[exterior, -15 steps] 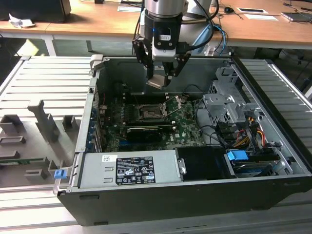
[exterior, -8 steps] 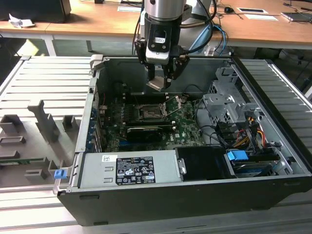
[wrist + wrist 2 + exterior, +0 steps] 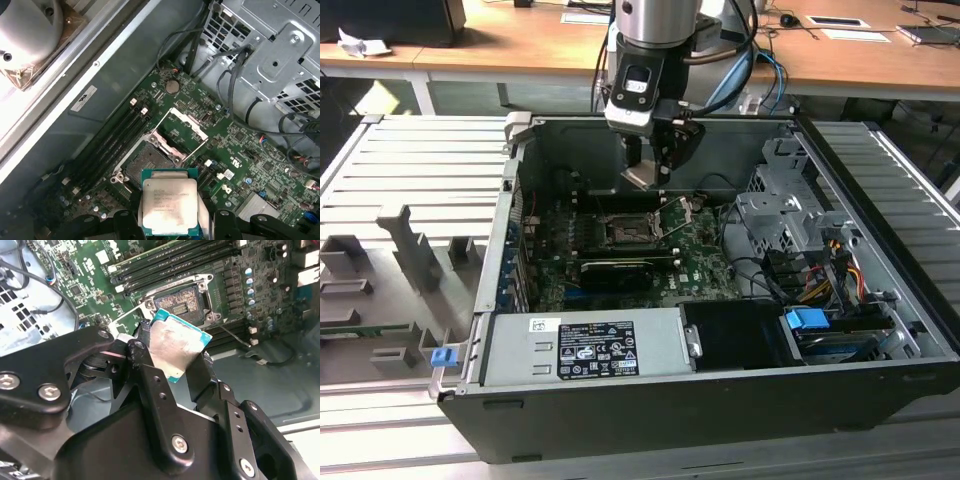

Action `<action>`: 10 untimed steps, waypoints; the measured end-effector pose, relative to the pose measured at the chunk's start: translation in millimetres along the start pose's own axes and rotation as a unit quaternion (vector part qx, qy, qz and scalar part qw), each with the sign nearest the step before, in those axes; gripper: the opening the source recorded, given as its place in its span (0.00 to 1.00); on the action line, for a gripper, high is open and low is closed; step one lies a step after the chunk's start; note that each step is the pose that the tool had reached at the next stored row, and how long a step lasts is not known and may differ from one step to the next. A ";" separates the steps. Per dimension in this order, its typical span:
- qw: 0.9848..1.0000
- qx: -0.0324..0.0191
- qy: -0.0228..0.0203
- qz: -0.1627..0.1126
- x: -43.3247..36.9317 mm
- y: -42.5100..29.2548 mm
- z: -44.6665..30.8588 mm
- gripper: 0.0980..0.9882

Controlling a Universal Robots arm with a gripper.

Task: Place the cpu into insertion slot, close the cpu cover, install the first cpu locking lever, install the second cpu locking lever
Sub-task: 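Place the cpu into insertion slot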

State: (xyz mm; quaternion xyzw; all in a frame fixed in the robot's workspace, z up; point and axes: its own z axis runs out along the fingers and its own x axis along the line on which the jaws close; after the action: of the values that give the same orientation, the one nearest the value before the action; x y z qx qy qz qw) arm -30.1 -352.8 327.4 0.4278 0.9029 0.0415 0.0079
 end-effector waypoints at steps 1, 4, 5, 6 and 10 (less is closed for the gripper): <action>1.000 0.000 -0.001 0.007 0.0 0.0 0.4 0.48; 1.000 0.000 -0.002 0.023 0.0 -0.1 1.3 0.48; 1.000 -0.001 -0.002 0.026 0.0 -0.1 1.5 0.48; 1.000 -0.001 -0.002 0.029 0.0 -0.1 1.7 0.48; 0.999 -0.001 -0.003 0.040 -0.1 -0.2 2.4 0.48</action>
State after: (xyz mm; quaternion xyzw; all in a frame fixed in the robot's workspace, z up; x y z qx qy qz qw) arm -30.1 -352.8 325.1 0.4640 0.8848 0.0412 0.0095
